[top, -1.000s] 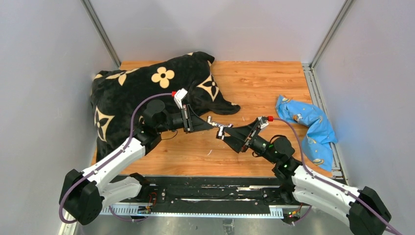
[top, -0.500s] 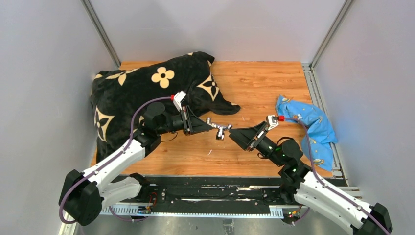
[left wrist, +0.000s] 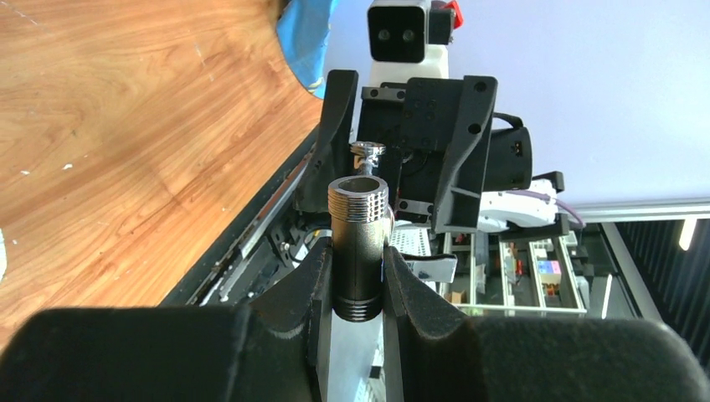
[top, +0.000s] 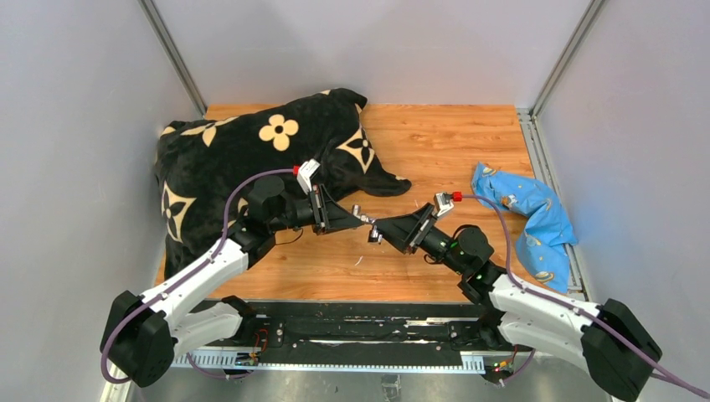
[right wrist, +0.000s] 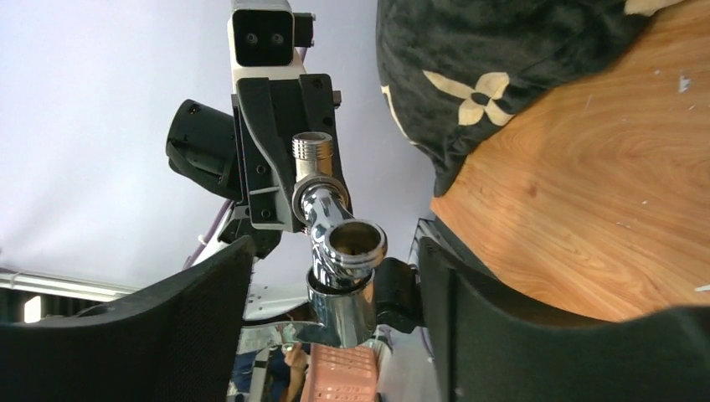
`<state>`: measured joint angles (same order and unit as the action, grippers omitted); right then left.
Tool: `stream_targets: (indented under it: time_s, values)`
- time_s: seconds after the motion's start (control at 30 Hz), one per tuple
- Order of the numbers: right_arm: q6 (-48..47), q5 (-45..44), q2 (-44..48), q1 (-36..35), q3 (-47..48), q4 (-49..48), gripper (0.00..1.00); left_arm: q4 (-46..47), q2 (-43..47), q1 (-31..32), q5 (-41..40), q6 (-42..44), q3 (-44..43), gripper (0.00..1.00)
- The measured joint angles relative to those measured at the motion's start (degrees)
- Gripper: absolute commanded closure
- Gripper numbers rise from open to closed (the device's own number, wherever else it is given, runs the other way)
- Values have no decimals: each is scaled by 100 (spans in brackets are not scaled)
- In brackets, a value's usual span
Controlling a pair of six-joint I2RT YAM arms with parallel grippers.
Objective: Install the water faucets
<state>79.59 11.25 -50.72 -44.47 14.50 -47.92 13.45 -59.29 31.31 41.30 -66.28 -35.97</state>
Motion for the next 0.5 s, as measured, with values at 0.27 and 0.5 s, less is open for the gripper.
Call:
stream_targets:
  time_s: [0.27, 0.5]
  values:
    - [232, 511, -1038, 2, 184, -789, 71, -315, 107, 0, 0, 343, 0, 100]
    - [837, 662, -1600, 37, 168, -1731, 99, -243, 118, -81, 103, 1064, -76, 100]
